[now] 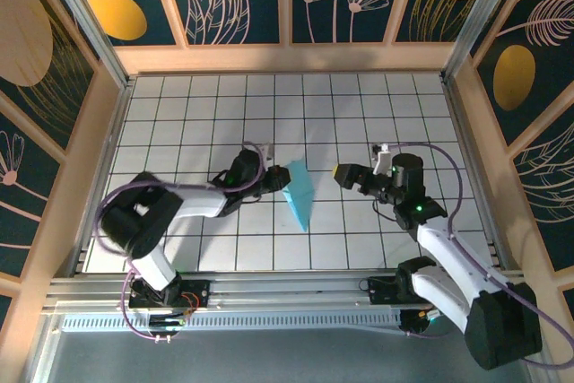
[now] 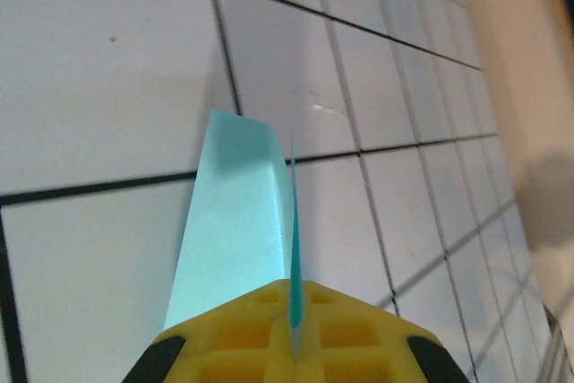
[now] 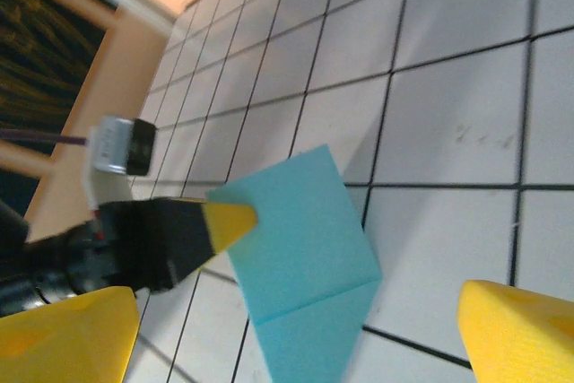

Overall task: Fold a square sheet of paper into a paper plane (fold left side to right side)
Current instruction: Fold the wing for the fifth time at the center of the table.

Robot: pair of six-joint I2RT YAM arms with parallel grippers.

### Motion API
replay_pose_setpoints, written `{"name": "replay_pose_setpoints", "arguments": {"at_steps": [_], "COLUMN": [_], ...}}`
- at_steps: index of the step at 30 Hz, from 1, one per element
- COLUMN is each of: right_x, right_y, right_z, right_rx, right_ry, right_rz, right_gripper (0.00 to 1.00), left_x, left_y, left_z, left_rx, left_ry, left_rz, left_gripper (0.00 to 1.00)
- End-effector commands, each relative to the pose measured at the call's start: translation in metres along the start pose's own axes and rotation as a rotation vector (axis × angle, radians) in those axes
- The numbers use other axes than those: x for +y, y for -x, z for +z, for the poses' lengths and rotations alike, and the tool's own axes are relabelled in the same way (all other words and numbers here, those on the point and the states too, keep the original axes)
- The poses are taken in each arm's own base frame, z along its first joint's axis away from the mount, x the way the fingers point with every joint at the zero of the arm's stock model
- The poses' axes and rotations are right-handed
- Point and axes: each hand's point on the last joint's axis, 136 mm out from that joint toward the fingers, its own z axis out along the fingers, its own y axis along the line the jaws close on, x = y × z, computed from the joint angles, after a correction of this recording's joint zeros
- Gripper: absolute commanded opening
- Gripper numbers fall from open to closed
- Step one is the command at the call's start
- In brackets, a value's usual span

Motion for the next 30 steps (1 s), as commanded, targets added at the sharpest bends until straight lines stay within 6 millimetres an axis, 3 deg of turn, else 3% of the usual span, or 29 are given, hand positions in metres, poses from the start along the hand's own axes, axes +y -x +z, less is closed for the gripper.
{"name": "replay_pose_setpoints", "arguments": {"at_steps": [1, 8, 13, 17, 22, 30], "right_x": [0.017, 0.037, 0.05, 0.073, 0.09, 0.09], "right_y": [-0.02, -0.069, -0.098, -0.111, -0.11, -0.097], "right_z": [0.01, 0.034, 0.053, 0.061, 0.063, 0.062], "right_rx": [0.111, 0.294, 0.38, 0.437, 0.451, 0.432], "right_ry": [0.161, 0.345, 0.412, 0.507, 0.587, 0.556], "right_rz": [-0.063, -0.086, -0.115, -0.137, -0.138, -0.175], "right_gripper": [0.92, 0.94, 0.94, 0.92, 0.83, 0.7], "left_x": [-0.035, -0.055, -0.068, -0.068, -0.061, -0.038], "left_y": [0.003, -0.008, -0.01, -0.013, -0.015, -0.013], "left_z": [-0.034, -0.09, -0.113, -0.114, -0.111, -0.098], "left_rx": [-0.073, -0.176, -0.22, -0.204, -0.191, -0.18], "left_ry": [-0.175, -0.316, -0.388, -0.384, -0.36, -0.234], "left_rz": [0.183, 0.29, 0.323, 0.322, 0.299, 0.266], "left_gripper": [0.0, 0.0, 0.0, 0.0, 0.0, 0.0]}}
